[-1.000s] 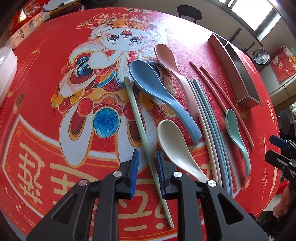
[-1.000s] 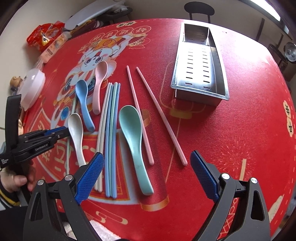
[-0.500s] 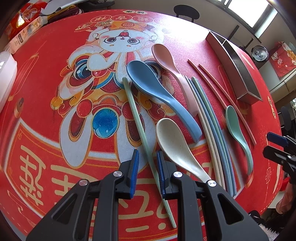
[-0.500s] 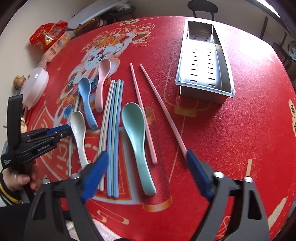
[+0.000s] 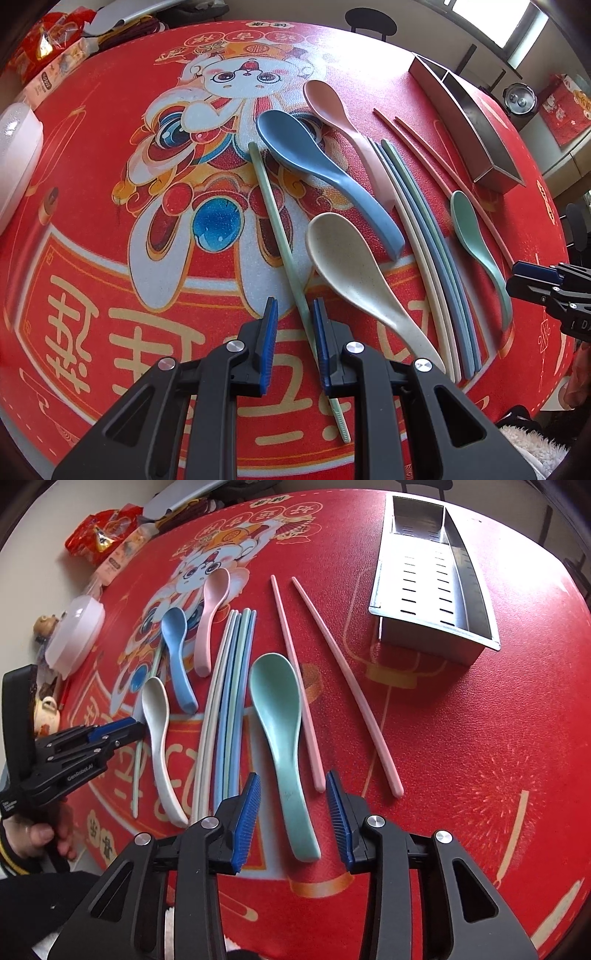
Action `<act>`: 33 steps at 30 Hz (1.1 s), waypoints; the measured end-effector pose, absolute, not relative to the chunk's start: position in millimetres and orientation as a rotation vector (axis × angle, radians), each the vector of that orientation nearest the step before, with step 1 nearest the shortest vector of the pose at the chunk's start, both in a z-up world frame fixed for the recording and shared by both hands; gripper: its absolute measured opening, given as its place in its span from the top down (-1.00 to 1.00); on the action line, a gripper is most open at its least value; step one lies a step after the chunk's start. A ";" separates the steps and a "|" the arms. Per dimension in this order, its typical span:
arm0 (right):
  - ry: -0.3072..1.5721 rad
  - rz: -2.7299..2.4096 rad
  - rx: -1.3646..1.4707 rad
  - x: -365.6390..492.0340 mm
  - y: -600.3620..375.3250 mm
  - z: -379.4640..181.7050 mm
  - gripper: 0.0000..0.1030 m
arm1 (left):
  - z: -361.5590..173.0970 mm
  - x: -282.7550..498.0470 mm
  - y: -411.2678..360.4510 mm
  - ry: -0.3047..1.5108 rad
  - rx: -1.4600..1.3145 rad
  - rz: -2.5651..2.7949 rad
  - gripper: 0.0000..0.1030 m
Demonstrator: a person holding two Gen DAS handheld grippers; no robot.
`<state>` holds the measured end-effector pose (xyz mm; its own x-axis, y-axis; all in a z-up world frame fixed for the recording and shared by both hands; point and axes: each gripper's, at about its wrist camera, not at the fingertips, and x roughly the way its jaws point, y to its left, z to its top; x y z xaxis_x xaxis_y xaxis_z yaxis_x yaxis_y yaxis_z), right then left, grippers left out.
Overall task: Organize utensils
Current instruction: 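Grasp the mint spoon with the right tool while the left tool grasps a green chopstick, then lift the mint spoon and green chopstick and carry them toward the steel caddy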
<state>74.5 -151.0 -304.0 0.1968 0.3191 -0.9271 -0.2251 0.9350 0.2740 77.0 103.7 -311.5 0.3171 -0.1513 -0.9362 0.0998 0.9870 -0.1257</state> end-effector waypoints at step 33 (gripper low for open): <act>1.318 0.463 -0.011 79.3 -116.5 -328.0 0.77 | -313.0 65.8 119.5 1.251 -0.077 -0.163 0.86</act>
<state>79.3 -116.5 -328.0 0.1729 0.3200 -0.9315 -0.3324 0.9092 0.2507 65.8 119.5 -313.0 0.3049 -0.1651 -0.9380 0.0812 0.9858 -0.1472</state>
